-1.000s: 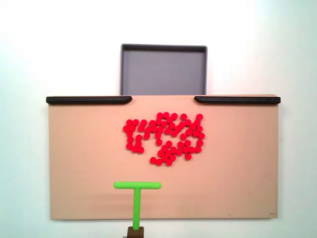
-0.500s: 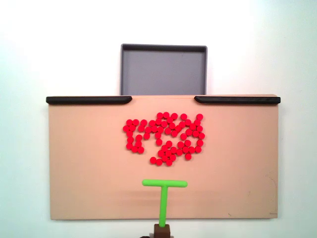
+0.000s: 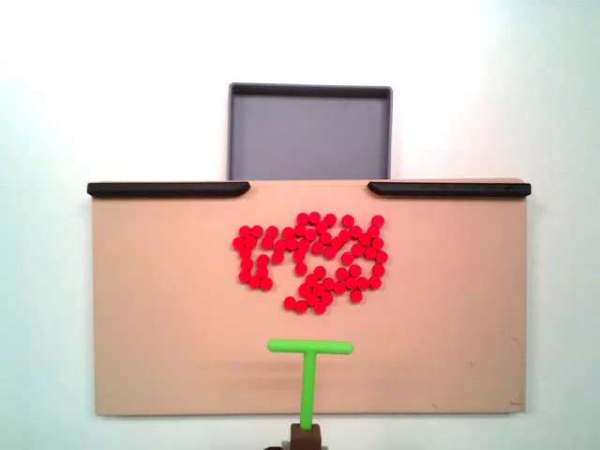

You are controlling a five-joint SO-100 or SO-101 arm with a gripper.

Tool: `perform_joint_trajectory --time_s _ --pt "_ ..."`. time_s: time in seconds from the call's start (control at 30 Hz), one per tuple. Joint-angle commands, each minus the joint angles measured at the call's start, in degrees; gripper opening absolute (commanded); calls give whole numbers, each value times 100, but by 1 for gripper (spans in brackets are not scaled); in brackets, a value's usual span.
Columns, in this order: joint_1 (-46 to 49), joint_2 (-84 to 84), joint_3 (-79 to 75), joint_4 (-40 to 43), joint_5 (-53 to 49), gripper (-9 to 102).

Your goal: Push granules from left to the grey container

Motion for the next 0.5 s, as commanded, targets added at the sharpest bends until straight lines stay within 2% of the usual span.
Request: perform_joint_trajectory --time_s 0.0,0.47 --pt "9 -9 -123 -35 0 0" --pt "-114 62 -123 -35 272 0"
